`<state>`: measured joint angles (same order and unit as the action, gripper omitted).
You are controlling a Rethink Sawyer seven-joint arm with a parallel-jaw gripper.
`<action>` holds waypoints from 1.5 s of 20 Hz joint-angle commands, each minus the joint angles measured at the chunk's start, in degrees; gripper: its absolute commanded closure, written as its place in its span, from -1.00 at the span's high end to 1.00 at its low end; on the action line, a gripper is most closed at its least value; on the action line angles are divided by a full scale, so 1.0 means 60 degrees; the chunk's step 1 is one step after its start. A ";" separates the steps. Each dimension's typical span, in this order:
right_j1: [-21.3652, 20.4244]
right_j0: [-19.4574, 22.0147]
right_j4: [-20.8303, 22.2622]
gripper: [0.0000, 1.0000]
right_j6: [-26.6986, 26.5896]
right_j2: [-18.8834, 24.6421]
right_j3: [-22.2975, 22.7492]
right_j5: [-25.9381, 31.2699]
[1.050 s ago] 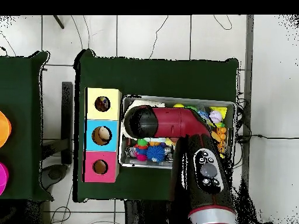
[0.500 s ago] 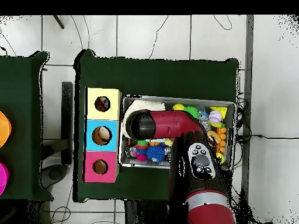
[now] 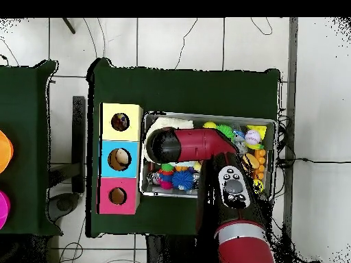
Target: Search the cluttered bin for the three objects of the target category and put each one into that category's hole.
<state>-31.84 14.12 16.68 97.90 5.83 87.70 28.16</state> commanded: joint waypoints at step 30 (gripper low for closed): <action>0.0661 0.0097 0.0676 -1.00 0.0248 0.0136 -0.0147 -0.1075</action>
<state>-30.04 14.11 16.68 97.90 5.72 86.85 23.67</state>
